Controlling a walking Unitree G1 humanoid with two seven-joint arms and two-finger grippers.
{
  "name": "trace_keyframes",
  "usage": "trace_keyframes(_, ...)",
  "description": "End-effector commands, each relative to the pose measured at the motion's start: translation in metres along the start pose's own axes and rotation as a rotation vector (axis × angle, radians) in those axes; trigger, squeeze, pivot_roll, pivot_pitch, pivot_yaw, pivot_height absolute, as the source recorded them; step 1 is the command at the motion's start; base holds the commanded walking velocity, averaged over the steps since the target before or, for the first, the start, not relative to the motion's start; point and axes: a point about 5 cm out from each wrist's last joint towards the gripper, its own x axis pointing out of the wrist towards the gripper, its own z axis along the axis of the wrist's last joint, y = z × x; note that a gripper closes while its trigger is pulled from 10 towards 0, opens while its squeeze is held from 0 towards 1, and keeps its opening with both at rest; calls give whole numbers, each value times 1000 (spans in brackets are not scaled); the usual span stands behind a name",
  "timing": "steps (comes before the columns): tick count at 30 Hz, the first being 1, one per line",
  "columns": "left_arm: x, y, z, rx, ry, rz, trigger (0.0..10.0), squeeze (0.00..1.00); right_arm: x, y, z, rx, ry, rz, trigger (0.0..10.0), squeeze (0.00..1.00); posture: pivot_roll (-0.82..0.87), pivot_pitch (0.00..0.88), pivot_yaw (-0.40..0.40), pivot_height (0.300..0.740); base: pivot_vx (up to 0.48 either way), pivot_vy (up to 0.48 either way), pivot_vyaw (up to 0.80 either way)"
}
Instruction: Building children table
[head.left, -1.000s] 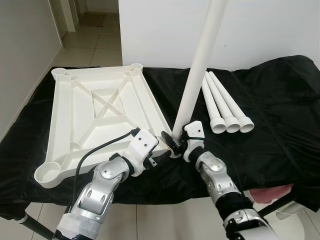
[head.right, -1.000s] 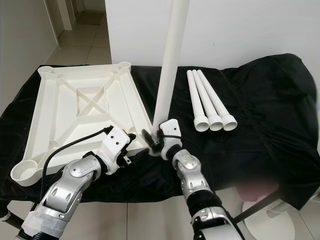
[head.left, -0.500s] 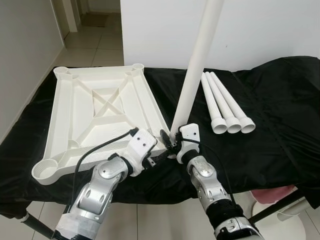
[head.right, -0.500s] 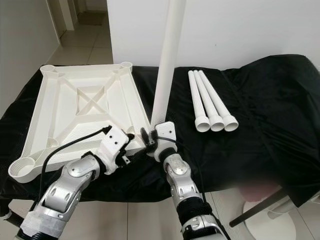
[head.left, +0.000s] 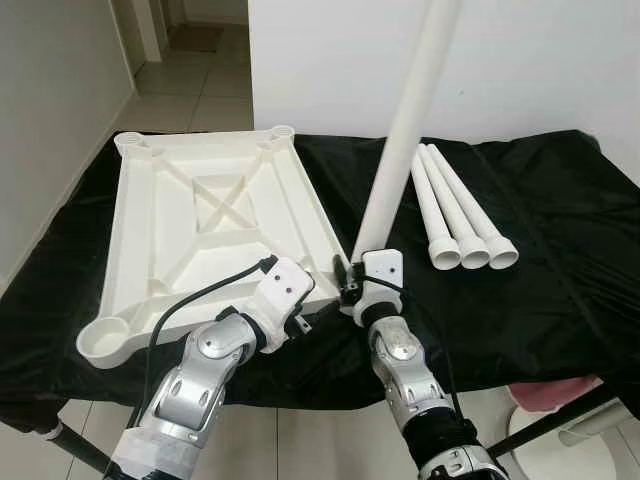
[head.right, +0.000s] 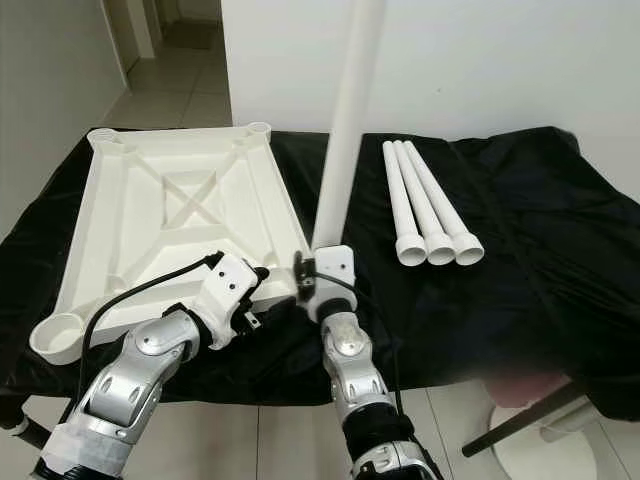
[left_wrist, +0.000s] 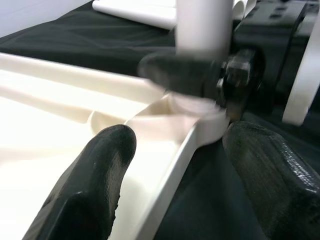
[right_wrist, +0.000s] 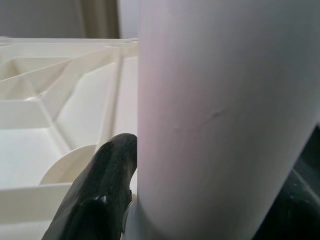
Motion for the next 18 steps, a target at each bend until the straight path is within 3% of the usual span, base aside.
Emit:
trace_keyframes(1,-1,0,0,7,6,43,10000,0,-4,-20,-8,16,35,-122,10000,0,39,0,-30,740,0,0,0)
trace_keyframes(11,1,-1,0,12,5,33,10000,0,-4,-18,-7,37,37,-113,10000,0,31,0,-29,740,0,0,0)
trace_keyframes(12,2,-1,0,12,5,32,10000,0,-4,-16,-6,46,28,-92,10000,1000,31,0,-29,740,0,0,0)
trace_keyframes(18,3,-2,1,12,2,28,10000,0,-4,-12,1,63,-16,-45,10000,1000,29,0,-34,740,0,0,0)
